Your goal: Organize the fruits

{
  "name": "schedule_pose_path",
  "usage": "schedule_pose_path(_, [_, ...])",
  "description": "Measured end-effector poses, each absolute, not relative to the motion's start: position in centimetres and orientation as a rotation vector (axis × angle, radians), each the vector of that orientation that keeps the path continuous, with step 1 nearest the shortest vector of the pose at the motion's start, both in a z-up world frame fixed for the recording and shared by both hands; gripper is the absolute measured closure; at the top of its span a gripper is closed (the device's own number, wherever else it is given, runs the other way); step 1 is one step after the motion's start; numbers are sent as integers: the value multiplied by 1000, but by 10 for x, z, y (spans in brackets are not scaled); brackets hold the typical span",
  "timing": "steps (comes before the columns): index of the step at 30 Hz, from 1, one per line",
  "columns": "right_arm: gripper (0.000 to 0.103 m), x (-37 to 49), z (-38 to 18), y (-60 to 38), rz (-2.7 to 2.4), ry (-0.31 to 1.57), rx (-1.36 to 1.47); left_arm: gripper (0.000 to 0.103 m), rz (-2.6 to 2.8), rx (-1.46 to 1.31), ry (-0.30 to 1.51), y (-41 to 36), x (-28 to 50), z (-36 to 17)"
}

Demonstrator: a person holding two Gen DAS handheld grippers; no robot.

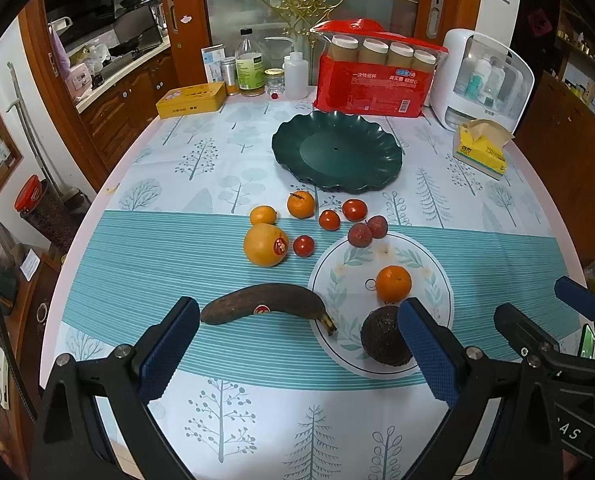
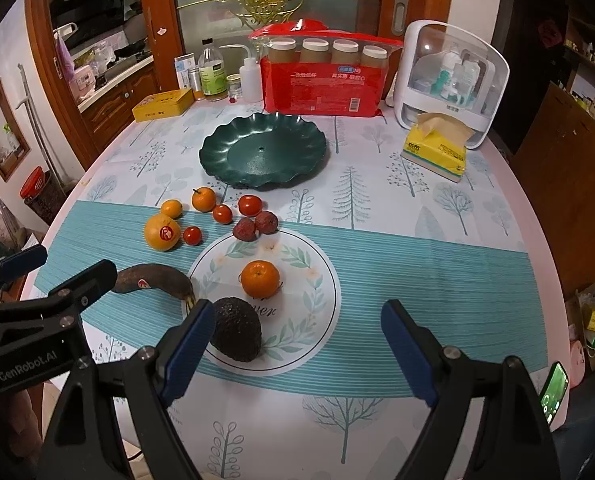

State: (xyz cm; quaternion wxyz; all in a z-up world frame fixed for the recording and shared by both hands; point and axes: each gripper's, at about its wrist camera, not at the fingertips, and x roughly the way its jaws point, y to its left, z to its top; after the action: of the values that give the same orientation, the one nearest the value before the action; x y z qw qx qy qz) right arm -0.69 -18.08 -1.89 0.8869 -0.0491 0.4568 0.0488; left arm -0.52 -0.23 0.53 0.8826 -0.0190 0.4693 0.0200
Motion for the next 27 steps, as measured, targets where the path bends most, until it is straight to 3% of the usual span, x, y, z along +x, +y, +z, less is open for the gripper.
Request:
schedule_pose_path(18, [17, -12, -9, -185, 111, 910, -109, 4, 58, -36, 944, -3, -8, 19])
schedule_pose_path(27, [17, -7, -2, -181, 73, 912, -89, 4, 59, -111, 897, 43, -4, 32])
